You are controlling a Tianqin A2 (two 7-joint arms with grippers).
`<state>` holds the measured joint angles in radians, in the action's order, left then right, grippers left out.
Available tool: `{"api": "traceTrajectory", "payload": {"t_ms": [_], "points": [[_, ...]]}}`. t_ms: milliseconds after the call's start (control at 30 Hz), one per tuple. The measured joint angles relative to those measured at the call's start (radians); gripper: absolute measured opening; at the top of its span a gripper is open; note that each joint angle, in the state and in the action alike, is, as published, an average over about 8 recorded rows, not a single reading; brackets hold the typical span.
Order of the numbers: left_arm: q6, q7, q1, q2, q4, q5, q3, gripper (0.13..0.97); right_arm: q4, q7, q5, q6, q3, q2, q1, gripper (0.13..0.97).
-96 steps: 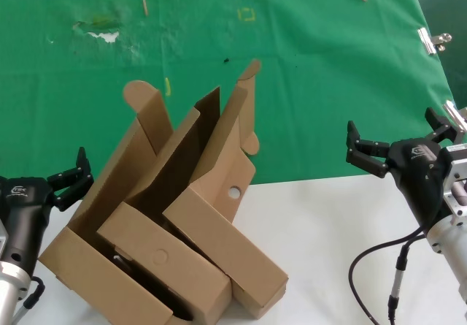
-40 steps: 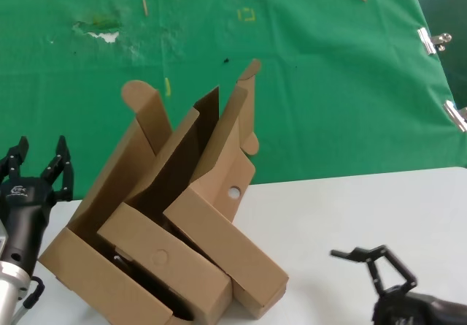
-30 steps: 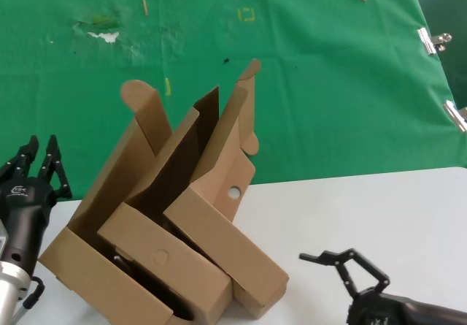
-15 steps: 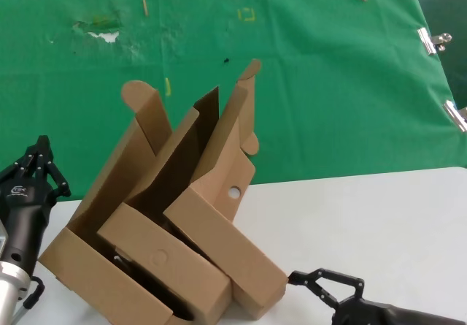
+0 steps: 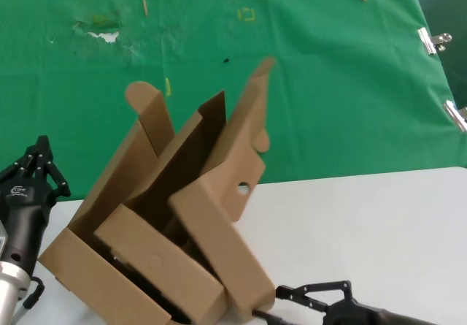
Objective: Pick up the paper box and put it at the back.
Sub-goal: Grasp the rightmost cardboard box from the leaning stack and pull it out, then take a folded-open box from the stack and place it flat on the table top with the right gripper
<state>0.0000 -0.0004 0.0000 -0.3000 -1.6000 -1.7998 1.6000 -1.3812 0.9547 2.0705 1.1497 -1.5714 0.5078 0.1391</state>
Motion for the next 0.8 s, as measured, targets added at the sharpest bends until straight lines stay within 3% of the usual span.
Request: {"api": "traceTrajectory", "payload": {"t_ms": [167,500,633,800], "points": [[0.000,0.000,0.000,0.000,0.000,0.000,0.000,0.140,-0.122,-0.096,-0.007,-0.106,0.024,-0.013,0.072,0.237],[0.000,0.000,0.000,0.000,0.000,0.000,0.000,0.140,-0.402,-0.315,-0.044,-0.365,0.099,-0.045,0.218,0.156],[0.000,0.000,0.000,0.000,0.000,0.000,0.000,0.140,-0.510,-0.424,-0.136,-0.509,0.133,-0.028,0.239,0.154],[0.000,0.000,0.000,0.000,0.000,0.000,0.000,0.140,-0.608,-0.605,-0.342,-0.709,0.145,0.050,0.198,0.143]]}}
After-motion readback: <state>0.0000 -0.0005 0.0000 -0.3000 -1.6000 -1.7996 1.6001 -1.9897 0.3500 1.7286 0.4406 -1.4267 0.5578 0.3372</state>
